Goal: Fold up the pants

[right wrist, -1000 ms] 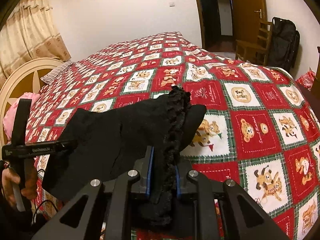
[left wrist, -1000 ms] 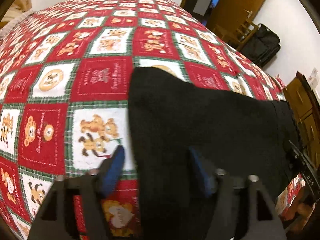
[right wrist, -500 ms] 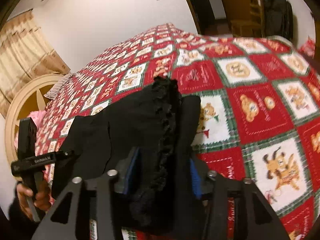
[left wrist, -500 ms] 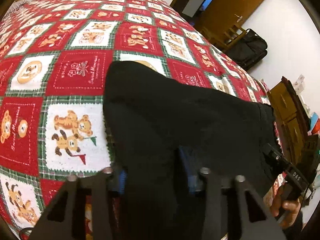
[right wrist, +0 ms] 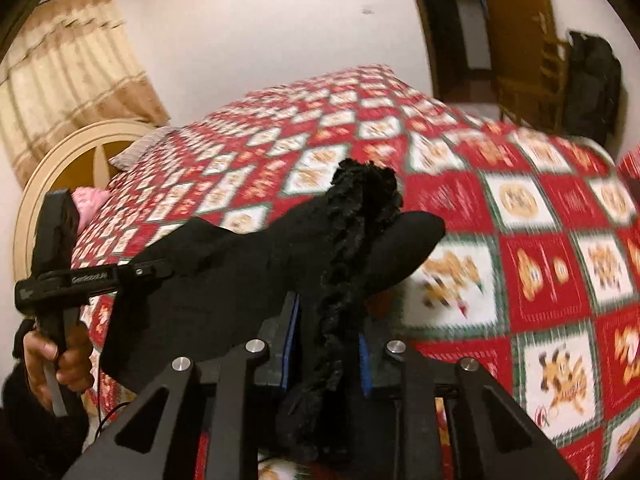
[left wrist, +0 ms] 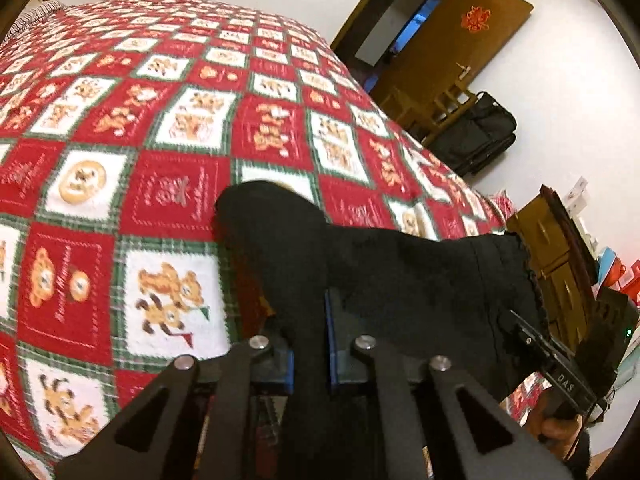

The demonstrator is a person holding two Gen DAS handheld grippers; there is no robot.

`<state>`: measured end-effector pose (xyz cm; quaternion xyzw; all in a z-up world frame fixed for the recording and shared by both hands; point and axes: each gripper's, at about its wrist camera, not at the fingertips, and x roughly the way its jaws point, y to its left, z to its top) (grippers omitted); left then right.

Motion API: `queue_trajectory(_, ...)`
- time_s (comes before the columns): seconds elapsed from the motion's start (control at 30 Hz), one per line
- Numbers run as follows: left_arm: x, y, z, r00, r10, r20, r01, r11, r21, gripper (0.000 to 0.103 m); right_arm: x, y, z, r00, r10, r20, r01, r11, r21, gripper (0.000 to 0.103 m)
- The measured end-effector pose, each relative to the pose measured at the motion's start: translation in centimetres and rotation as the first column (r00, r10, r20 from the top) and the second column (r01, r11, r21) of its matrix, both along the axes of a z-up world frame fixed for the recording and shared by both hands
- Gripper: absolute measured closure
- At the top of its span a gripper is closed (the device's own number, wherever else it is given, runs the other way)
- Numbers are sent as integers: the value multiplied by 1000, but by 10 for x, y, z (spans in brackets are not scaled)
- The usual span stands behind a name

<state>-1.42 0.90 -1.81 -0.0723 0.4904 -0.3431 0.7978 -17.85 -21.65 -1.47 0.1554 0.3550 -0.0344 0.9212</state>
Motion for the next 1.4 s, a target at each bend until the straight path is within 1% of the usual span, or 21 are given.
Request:
queue_trajectory(0.1,6,9,15,998,37,57,-38,999,16,92,16,7,7,999,43,17,-44,999,8,79)
queue_trajectory(0.23,22,33,31,991,103,85,-102,995,-6,92,43,17,20,992,112,66,-114,993,31,79)
queue_trajectory(0.3,30,47,36,985,141,98,-140,990,-14,92,58,23,27,986,144,90,-148,988,40,79)
queue_trajectory(0.37,39,63,41,977,180,111,-179,984,-24,92,75,34,35,978,178,110,-182,983,27,79)
queue_trajectory(0.47,49,86,50,962,231,142,-231,973,-17,92,99,49,43,966,223,133,-226,974,9,79)
queue_trajectory(0.63,71,119,62,927,317,200,-325,946,8,92,152,84,54,935,307,179,-305,951,-38,79)
queue_trajectory(0.77,86,142,66,899,370,235,-386,922,26,92,196,102,44,918,346,193,-348,937,-25,80)
queue_trajectory(0.87,99,155,63,873,410,263,-436,899,48,92,225,116,33,905,377,195,-381,924,-20,80)
queue_trajectory(0.9,105,160,60,863,428,268,-458,887,59,92,236,122,30,900,390,195,-394,919,-22,80)
queue_trajectory(0.97,112,170,54,850,456,263,-487,871,63,92,256,132,22,890,417,187,-421,907,-19,80)
queue_trajectory(1.03,120,180,44,836,488,253,-519,851,74,92,276,144,11,885,440,155,-440,897,-33,80)
queue_trajectory(1.13,132,189,23,821,513,250,-554,822,131,92,311,158,-14,885,459,80,-456,888,-60,80)
queue_trajectory(1.17,136,190,16,818,519,248,-561,814,149,92,323,163,-25,884,466,38,-462,883,-84,82)
queue_trajectory(1.2,140,192,8,818,523,239,-565,807,169,92,329,165,-31,882,471,16,-468,879,-96,82)
queue_trajectory(1.23,143,194,-2,821,525,225,-565,803,190,91,337,169,-40,880,474,-20,-472,872,-129,82)
queue_trajectory(1.3,147,196,-16,819,533,214,-572,792,215,88,344,173,-53,878,473,-75,-478,859,-182,82)
queue_trajectory(1.33,149,197,-21,819,534,212,-572,789,225,86,346,172,-59,877,471,-91,-480,857,-187,82)
queue_trajectory(1.4,149,200,-27,817,536,211,-575,782,241,81,345,165,-67,883,461,-90,-470,863,-187,78)
